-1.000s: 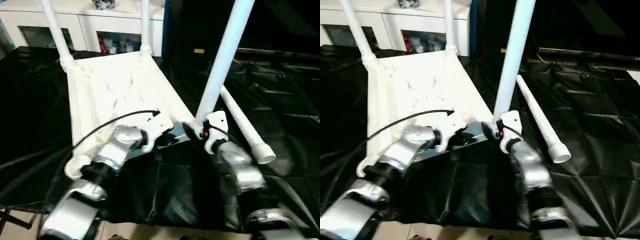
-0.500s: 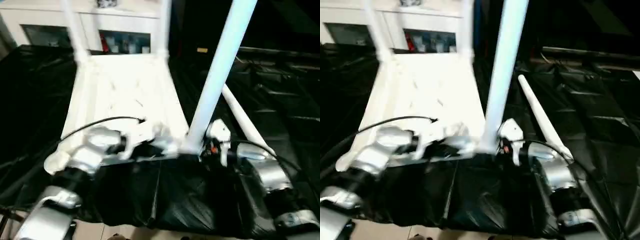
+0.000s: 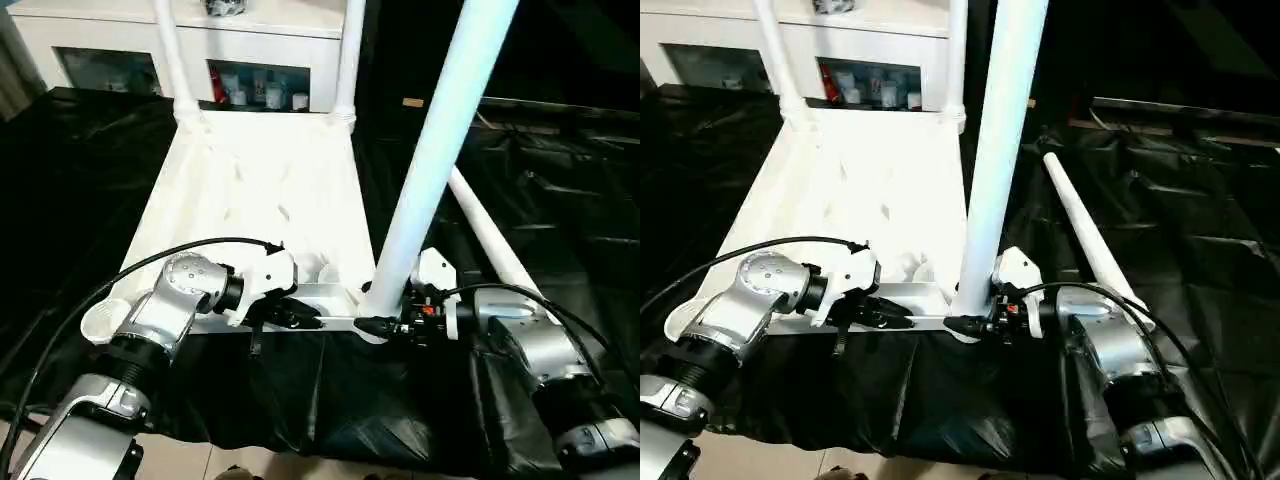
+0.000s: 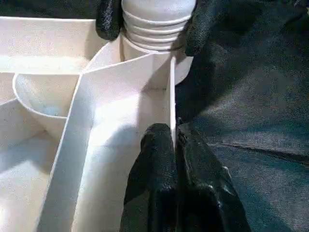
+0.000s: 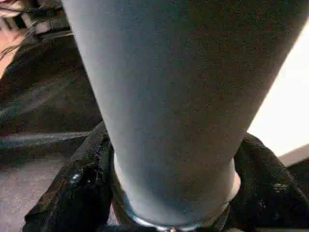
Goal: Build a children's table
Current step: Rotate leg to tighten
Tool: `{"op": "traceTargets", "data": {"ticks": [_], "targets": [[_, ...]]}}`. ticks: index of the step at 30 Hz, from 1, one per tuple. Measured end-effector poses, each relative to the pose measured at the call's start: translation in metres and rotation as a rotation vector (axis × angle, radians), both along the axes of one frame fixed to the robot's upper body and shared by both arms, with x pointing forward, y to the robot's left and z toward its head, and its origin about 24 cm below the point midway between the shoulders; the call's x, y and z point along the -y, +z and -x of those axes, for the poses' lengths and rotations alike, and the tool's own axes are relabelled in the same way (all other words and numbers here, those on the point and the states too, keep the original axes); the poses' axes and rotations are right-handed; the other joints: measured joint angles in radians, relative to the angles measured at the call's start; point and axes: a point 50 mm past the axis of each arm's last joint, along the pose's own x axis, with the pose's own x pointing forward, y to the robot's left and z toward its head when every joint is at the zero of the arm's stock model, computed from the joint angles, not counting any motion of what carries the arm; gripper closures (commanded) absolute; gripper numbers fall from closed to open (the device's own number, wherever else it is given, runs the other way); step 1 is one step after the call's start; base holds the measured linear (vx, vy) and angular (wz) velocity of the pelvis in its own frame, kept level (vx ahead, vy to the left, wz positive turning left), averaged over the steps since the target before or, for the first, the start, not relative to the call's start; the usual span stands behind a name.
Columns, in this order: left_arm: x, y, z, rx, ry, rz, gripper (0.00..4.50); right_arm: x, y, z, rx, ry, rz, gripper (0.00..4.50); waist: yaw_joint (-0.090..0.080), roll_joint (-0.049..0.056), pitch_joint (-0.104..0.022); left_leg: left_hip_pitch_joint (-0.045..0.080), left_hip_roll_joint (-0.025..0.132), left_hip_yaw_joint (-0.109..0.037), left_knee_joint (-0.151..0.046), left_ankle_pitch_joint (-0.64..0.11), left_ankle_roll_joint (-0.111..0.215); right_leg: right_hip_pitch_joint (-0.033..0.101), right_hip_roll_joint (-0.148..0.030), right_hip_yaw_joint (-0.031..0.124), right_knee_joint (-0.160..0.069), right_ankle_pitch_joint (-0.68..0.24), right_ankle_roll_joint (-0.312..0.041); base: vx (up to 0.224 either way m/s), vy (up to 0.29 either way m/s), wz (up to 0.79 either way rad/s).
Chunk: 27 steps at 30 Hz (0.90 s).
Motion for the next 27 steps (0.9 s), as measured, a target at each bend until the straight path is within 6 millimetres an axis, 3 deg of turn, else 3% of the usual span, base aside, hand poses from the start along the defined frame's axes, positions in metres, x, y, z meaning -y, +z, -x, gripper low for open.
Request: {"op": "traceTargets", "data": {"ticks": [3,8,14,15,16,17,21,22,27], "targets": [[0.007,-0.003,-0.006,0.008,0.094,0.008,4.5,-0.003,-0.007,-0.003,0.011,-0.169,-0.026,1.74,-0.001,-0.003,-0.002,0.004,-0.001,0.0,0.001,0.0,0.0,0.002,0.0,0.003,0.002,-0.003,0.005,0.0,0.0,0.0],[0.034,-0.009,-0.014,0.029,0.256,0.024,4.5,-0.007,-0.015,-0.016,0.041,-0.543,-0.042,1.76,-0.031,-0.002,-0.003,0.006,-0.004,0.0,0.001,0.001,-0.001,0.002,0.0,0.008,-0.002,-0.004,0.007,-0.031,0.004,-0.02],[0.053,-0.012,-0.018,0.055,0.36,0.017,4.5,-0.017,-0.019,-0.029,0.052,-0.769,-0.036,1.76,-0.052,-0.001,-0.005,0.006,-0.005,-0.002,0.003,0.001,-0.001,0.003,0.001,0.008,-0.009,-0.004,0.007,0.0,0.0,0.0],[0.054,-0.012,-0.018,0.06,0.364,0.015,4.5,-0.018,-0.019,-0.029,0.063,-0.782,-0.03,1.76,-0.053,-0.001,-0.005,0.006,-0.005,-0.002,0.003,0.001,-0.001,0.003,0.001,0.008,-0.009,-0.004,0.007,0.0,0.0,0.0],[0.055,-0.012,-0.018,0.063,0.364,0.013,4.5,-0.018,-0.02,-0.03,0.069,-0.791,-0.028,1.2,-0.054,-0.001,-0.005,0.006,-0.006,-0.002,0.004,0.001,0.0,0.003,0.001,0.008,-0.01,-0.004,0.007,0.0,0.0,0.0],[0.055,-0.012,-0.018,0.065,0.365,0.012,4.5,-0.018,-0.02,-0.03,0.073,-0.793,-0.025,1.07,-0.054,-0.001,-0.005,0.006,-0.006,-0.002,0.004,0.001,0.0,0.003,0.001,0.008,-0.01,-0.004,0.007,0.0,0.0,0.0],[0.056,-0.011,-0.019,0.071,0.366,0.012,4.5,-0.019,-0.019,-0.033,0.09,-0.767,-0.007,0.89,-0.054,-0.002,-0.005,0.005,-0.006,-0.002,0.005,0.001,0.0,0.003,0.001,0.009,-0.01,-0.004,0.007,0.0,0.0,0.0],[0.056,-0.01,-0.018,0.074,0.349,0.012,4.5,-0.016,-0.018,-0.032,0.102,-0.735,-0.002,0.69,-0.054,-0.002,-0.005,0.005,-0.006,-0.002,0.005,0.001,0.0,0.002,0.001,0.009,-0.01,-0.004,0.007,0.0,0.0,0.0],[0.042,-0.007,-0.015,0.083,0.249,0.0,4.5,-0.008,-0.012,-0.027,0.12,-0.506,0.004,0.69,-0.052,-0.002,-0.005,0.004,-0.005,-0.002,0.004,0.0,0.0,0.001,0.002,0.01,-0.006,-0.002,0.007,0.0,0.0,0.0]]}}
